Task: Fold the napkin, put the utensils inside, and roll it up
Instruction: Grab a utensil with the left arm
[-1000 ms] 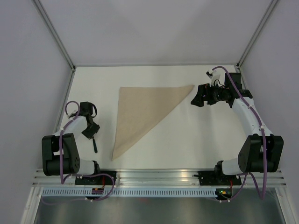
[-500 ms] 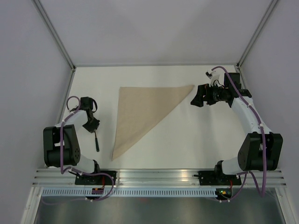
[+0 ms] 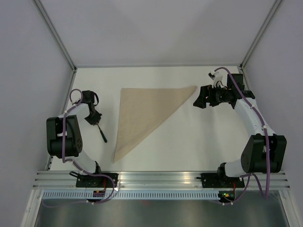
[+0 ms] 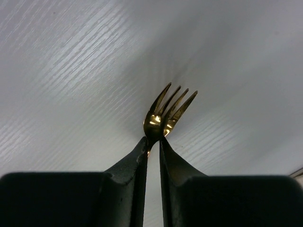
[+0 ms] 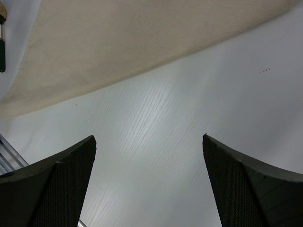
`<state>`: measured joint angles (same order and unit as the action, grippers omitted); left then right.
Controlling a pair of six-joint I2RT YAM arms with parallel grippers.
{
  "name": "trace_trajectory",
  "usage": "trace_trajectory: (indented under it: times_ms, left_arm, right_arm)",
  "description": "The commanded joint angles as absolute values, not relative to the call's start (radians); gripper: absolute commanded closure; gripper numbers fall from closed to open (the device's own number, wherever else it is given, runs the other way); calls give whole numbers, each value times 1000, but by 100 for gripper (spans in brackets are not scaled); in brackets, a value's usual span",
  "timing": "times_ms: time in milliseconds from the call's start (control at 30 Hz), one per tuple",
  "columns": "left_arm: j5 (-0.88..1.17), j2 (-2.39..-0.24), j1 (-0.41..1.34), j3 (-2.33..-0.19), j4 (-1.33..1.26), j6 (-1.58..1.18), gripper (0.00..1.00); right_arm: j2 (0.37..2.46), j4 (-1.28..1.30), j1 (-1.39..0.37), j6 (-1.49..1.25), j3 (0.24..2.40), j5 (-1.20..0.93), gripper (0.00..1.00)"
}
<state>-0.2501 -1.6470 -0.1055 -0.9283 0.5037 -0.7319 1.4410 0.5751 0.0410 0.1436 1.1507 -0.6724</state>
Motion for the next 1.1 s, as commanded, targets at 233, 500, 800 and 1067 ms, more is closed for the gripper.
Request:
trace_trajectory:
  times_ms: [233,500,800,1067]
  left_arm:
    - [-169,-1579,-112,-965,505,-644,50]
    - [-80,-1517,-106,-858,528,-630,46]
    - [-58,-1470,-101,-781,509,-647,47]
    - [-66,-1466,-94,-733,491,-647,52]
  right_arm:
    - [1393,566,38,167,1180,-603,2]
    - [1353,650,38,167,1247,-581,2]
    - [1276,721,40,132,1289,-606,2]
    - [1238,738,40,109,1289,-620,2]
